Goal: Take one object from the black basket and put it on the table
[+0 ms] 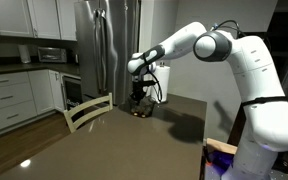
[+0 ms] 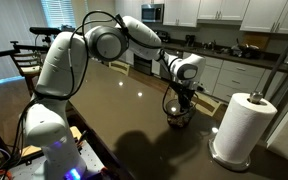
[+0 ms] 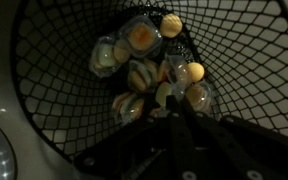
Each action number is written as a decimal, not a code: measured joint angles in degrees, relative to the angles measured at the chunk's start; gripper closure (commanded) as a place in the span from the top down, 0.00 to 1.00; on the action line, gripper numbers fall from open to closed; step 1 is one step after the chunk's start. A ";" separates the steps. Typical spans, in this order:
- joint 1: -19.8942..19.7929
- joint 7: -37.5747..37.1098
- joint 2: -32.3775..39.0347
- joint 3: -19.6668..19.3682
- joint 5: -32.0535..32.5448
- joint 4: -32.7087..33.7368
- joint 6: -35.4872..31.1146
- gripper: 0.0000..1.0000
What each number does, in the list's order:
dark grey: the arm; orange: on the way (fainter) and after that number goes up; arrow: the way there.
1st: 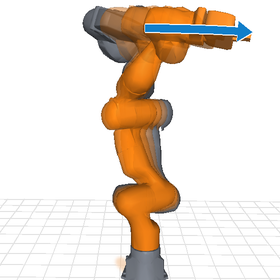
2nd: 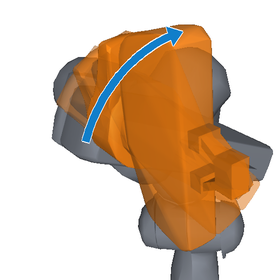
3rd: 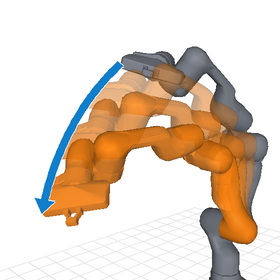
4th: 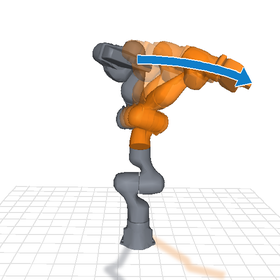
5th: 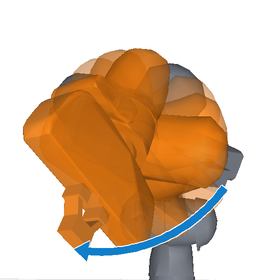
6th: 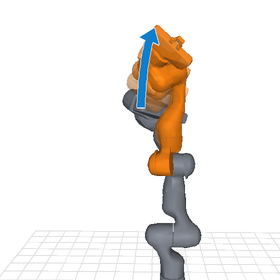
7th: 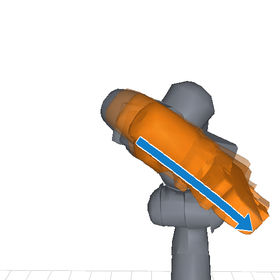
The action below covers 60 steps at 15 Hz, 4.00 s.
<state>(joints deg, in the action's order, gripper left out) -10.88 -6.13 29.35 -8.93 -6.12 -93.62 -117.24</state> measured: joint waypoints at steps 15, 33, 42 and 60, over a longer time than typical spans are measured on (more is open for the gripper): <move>5.35 -1.25 -14.81 0.23 9.05 -12.19 -4.57 0.04; 14.80 2.25 -24.02 11.63 14.35 -28.01 -7.74 0.04; 16.73 10.16 -21.48 14.44 14.31 -30.46 -7.67 0.44; 13.48 10.99 -21.88 9.48 14.28 -24.23 -6.75 1.00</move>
<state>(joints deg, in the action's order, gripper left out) 2.60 4.86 7.47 0.55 8.16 -117.85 -123.99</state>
